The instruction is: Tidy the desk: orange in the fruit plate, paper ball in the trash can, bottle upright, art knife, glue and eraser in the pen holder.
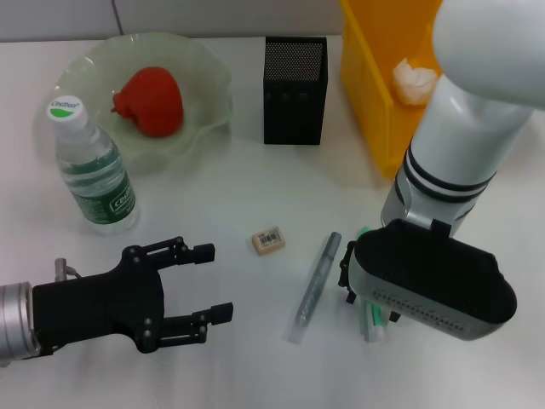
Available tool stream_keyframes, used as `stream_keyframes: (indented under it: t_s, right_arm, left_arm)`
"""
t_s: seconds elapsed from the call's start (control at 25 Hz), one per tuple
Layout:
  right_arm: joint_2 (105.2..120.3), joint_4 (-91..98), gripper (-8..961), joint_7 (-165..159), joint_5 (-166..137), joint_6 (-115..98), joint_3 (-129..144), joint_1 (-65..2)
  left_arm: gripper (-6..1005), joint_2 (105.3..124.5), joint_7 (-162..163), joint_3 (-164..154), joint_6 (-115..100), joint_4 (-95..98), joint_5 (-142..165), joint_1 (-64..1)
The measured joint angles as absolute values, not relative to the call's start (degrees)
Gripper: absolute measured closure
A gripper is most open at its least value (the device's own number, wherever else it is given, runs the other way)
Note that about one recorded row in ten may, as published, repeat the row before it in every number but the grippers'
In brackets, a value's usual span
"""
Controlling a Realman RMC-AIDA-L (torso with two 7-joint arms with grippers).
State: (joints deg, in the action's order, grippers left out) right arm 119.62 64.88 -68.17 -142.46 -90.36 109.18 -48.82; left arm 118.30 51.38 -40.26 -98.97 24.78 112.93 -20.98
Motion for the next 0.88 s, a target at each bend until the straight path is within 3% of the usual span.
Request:
stream_keyframes:
  t_s: [0.88]
  right_arm:
    - [119.71, 64.1, 578, -67.4, -142.0, -88.6, 111.6, -49.3]
  left_arm:
    - [219, 118.21, 51.2, -39.7, -101.5, 25.2, 112.7, -19.8]
